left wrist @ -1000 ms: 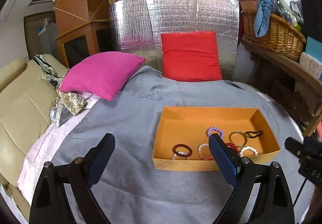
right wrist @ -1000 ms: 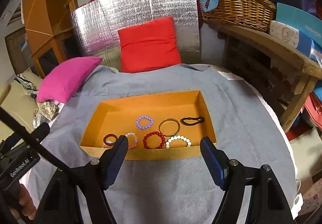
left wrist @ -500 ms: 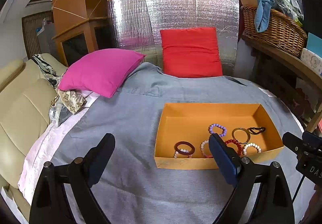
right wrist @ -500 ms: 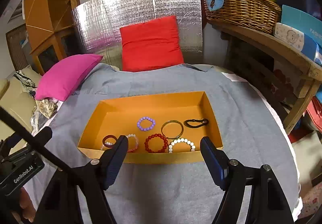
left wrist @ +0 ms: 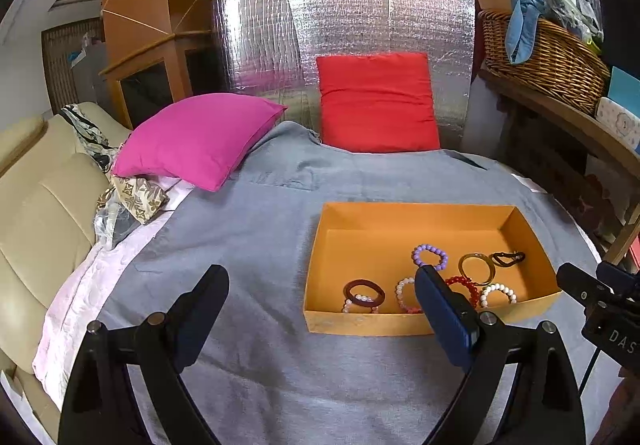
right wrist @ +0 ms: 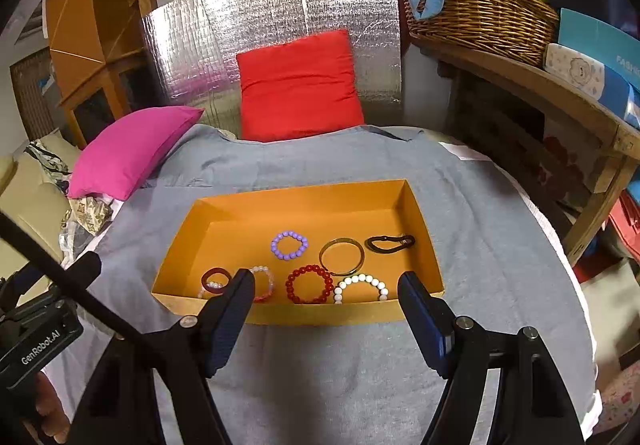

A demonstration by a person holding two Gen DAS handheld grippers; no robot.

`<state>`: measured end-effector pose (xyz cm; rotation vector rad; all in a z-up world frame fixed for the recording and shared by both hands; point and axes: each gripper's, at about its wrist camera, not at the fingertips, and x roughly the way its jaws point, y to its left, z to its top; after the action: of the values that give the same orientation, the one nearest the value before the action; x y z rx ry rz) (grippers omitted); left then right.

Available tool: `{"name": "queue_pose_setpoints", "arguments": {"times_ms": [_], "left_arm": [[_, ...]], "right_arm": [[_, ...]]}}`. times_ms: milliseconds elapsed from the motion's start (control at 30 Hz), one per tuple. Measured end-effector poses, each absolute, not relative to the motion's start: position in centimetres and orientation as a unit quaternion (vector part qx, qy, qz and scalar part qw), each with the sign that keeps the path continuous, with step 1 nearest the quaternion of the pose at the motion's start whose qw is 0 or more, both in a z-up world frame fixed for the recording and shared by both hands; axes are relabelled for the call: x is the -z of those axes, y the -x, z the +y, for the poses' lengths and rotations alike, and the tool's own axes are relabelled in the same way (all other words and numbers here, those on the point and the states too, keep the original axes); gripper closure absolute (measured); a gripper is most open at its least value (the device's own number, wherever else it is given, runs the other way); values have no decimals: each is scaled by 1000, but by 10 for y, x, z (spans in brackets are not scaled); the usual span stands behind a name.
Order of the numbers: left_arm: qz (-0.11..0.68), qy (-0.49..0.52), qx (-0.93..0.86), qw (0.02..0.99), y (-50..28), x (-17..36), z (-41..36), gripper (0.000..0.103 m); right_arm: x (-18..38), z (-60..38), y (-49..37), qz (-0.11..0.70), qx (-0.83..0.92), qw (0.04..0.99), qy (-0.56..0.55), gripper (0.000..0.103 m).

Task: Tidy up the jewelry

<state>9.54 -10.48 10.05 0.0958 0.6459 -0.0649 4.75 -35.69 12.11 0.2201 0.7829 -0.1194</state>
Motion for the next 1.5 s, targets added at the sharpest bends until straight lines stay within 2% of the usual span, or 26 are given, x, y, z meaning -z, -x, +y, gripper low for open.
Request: {"name": "queue_pose_setpoints", "arguments": {"times_ms": [1500], "left_arm": [[319,-76,47,944,-97,-95,-119,9]], "right_arm": [[-104,-366,-60,386,61,914,-113,26]]}}
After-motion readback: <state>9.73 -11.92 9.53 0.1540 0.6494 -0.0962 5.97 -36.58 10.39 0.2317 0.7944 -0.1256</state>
